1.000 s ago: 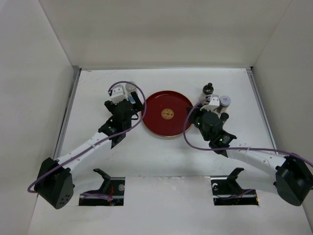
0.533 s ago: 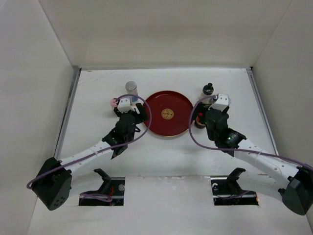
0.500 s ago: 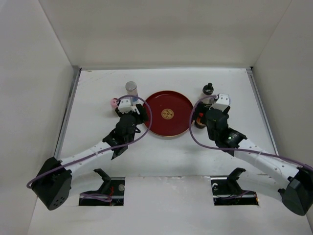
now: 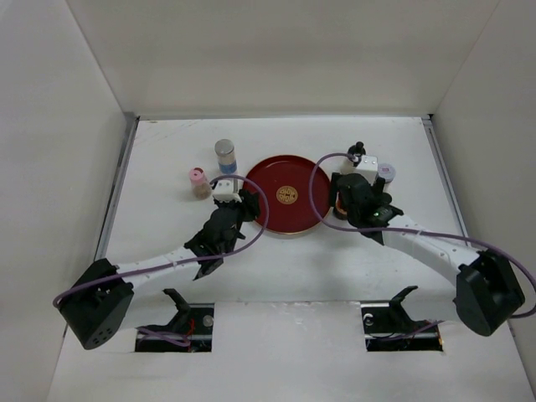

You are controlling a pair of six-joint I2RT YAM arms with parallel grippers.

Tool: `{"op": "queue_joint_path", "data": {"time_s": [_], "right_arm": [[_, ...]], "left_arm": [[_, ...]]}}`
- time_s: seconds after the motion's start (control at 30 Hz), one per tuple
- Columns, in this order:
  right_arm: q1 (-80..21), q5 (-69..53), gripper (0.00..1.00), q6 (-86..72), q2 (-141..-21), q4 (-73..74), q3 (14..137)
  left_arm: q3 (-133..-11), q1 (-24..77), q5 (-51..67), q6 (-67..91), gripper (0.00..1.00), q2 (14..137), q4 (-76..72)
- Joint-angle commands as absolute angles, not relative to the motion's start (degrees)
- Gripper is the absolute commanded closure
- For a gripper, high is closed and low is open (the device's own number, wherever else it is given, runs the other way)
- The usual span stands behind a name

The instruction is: Organize the condiment bottles

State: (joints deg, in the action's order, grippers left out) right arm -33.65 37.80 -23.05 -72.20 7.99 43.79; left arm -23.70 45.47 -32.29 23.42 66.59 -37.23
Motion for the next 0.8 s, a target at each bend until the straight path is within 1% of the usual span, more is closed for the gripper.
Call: {"op": "queue_joint_path", "data": {"time_s": [0.0, 0.1, 0.2, 0.3, 0.37, 0.43, 0.5, 0.53, 0.63, 0.7, 0.77], "right_arm": [[-32.7, 36.0, 0.00, -24.1, -74.0, 6.9, 47.2], [-31.9, 35.5, 0.00, -24.2, -76.4, 5.5, 47.7], [-31.2, 35.0, 0.08, -24.2, -78.2, 3.8, 47.9], [-31.2, 35.7, 0.29, -24.2, -78.4, 3.2, 47.6], [-31.3, 37.4, 0.38, -23.9, -76.7, 2.9, 47.3], [-32.6, 40.3, 0.44, -23.2, -73.7, 3.4, 47.4], [-34.4, 42.5, 0.47, -21.5, -70.5, 4.3, 48.3], [-35.3, 43.3, 0.47, -20.8, -69.2, 4.8, 49.2], [-37.7, 43.4, 0.47, -19.6, -67.7, 6.0, 53.0], [-38.8, 41.5, 0.47, -18.9, -69.7, 4.8, 56.2], [-39.1, 37.1, 0.47, -18.2, -73.8, 1.6, 59.7]], "left_arm": [[-23.0, 45.8, -31.4, 22.9, 0.57, 66.5, -42.3], [-22.4, 45.6, -31.2, 22.9, 0.56, 66.4, -43.2], [-21.9, 45.3, -31.2, 23.0, 0.55, 66.2, -43.9], [-21.6, 45.0, -31.2, 23.1, 0.52, 65.8, -43.9], [-21.3, 44.8, -31.6, 23.2, 0.47, 65.4, -44.2], [-20.8, 44.5, -32.2, 23.3, 0.40, 64.7, -44.7], [-20.0, 44.1, -33.7, 23.4, 0.33, 63.6, -45.2], [-19.4, 44.0, -34.4, 23.4, 0.32, 62.7, -45.5], [-17.4, 43.1, -35.9, 23.4, 0.31, 59.8, -47.0], [-16.1, 42.2, -37.0, 23.6, 0.31, 57.8, -47.7], [-15.1, 41.6, -38.5, 23.8, 0.31, 56.3, -47.9]]}}
